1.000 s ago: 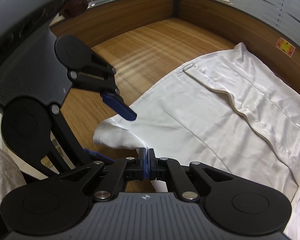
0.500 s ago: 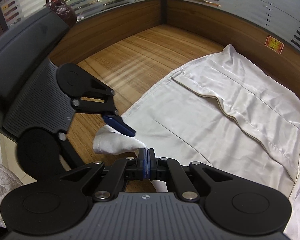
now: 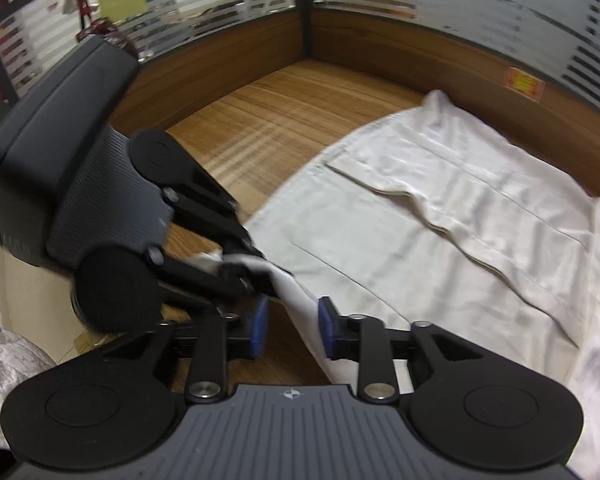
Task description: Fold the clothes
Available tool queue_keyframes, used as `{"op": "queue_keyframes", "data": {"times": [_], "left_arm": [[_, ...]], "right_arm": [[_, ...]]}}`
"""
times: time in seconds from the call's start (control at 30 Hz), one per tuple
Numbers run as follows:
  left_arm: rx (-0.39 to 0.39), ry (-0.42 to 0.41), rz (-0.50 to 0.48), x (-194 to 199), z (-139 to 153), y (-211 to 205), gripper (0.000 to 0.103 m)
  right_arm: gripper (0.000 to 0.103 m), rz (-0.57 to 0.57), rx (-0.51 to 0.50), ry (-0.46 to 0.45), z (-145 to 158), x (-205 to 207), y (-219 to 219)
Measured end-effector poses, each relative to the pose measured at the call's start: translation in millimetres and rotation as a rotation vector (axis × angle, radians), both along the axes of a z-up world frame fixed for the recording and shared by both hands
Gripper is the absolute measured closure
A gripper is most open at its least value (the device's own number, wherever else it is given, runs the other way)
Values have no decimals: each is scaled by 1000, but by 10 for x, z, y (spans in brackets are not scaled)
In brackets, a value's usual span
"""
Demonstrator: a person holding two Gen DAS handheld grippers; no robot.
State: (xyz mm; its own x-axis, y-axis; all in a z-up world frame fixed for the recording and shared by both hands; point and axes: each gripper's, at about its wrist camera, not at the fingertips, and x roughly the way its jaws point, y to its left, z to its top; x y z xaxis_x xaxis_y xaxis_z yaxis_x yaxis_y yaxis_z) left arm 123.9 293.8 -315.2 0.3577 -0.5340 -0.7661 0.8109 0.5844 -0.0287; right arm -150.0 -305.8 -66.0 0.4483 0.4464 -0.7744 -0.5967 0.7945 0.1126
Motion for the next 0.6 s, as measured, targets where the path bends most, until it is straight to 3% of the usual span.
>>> {"op": "queue_keyframes", "data": {"times": [0.07,0.17,0.4,0.6], "left_arm": [[-3,-2,20,5,12,-11,99],[0,0,43,12,25,-45,99],[14,25,105,79,49,-118,99],[-4,53,161,132,111,-144,99]], "right_arm": [[53,-44,-19,5,-32,-62,-180],[48,-111,-66,16,-124,-195,-494],[47,-243,-192,81,-424,-479,-1312],[46,-282,-278,102,-547,-617,-1880]]}}
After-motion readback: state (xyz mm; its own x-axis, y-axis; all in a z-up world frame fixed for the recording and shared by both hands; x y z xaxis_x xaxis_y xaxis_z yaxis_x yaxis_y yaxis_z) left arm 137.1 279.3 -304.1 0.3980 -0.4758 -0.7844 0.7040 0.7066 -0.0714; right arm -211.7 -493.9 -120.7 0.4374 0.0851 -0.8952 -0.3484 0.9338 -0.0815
